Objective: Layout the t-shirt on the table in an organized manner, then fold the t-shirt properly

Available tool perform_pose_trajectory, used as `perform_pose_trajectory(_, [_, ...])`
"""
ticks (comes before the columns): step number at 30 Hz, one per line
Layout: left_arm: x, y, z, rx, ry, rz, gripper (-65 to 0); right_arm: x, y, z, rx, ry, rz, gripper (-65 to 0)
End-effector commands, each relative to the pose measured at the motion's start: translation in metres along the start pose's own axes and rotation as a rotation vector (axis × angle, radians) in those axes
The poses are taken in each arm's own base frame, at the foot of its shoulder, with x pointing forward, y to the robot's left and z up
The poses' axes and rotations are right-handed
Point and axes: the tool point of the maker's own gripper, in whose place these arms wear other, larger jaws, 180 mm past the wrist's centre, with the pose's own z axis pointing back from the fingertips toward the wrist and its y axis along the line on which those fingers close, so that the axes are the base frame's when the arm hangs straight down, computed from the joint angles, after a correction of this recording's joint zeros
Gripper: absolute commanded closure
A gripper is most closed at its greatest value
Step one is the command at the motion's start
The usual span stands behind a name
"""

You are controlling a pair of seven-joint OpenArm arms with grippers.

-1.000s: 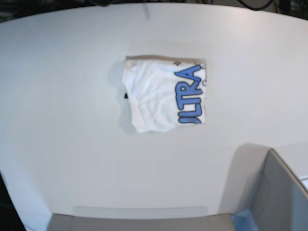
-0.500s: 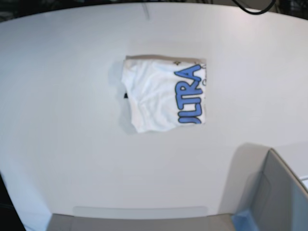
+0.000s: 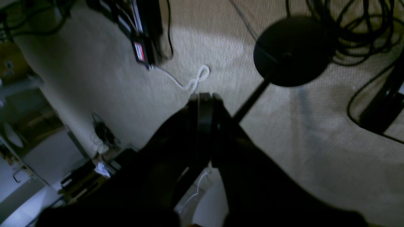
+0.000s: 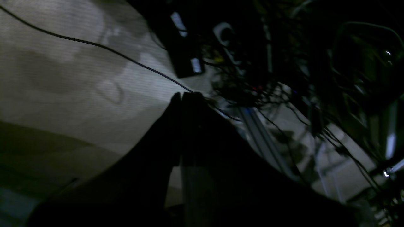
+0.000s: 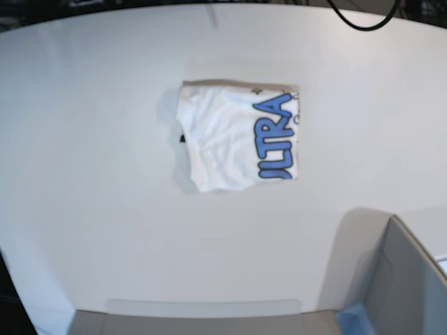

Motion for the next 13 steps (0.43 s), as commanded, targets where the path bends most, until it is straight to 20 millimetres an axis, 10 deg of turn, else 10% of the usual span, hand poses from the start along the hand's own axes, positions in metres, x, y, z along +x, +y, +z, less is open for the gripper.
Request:
perform_pose_trajectory(1, [-0.0041,0.0055,-0.0008,0.018,0.004,-0.002,0.0,-0.0158,-0.0081,0.0022,-0.015,0.037,0.005,0.0])
perform_pose_trajectory(13, [0.0038,0.005,-0.0013,0.019,-0.008,0.007,0.0,-0.017,0.0015,0.0027,0.0,0.039,0.012,0.0])
